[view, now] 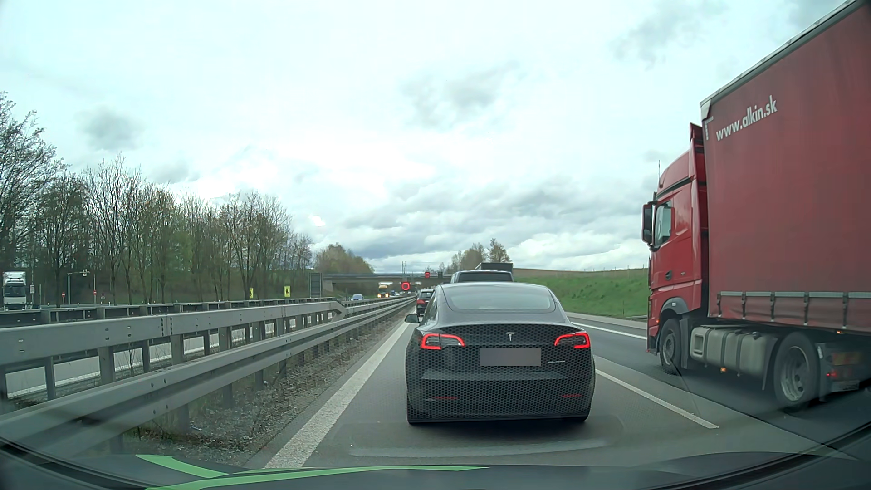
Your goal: Follow the waypoints while adhering to traffic rules and regulations
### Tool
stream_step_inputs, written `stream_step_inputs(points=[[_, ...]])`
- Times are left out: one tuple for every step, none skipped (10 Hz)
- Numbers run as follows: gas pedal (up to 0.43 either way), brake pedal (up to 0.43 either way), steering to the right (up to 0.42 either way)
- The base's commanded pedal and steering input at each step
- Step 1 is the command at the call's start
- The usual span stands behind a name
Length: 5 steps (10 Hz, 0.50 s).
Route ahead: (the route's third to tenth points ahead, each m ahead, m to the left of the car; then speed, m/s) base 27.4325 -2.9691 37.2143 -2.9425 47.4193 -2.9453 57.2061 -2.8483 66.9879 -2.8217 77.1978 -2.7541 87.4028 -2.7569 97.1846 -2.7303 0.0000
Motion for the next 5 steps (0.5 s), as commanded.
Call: stream_step_inputs(points=[[0.0, 0.317, -0.007], [0.0, 0.317, -0.007], [0.0, 0.317, -0.007], [0.0, 0.317, -0.007], [0.0, 0.317, -0.007]])
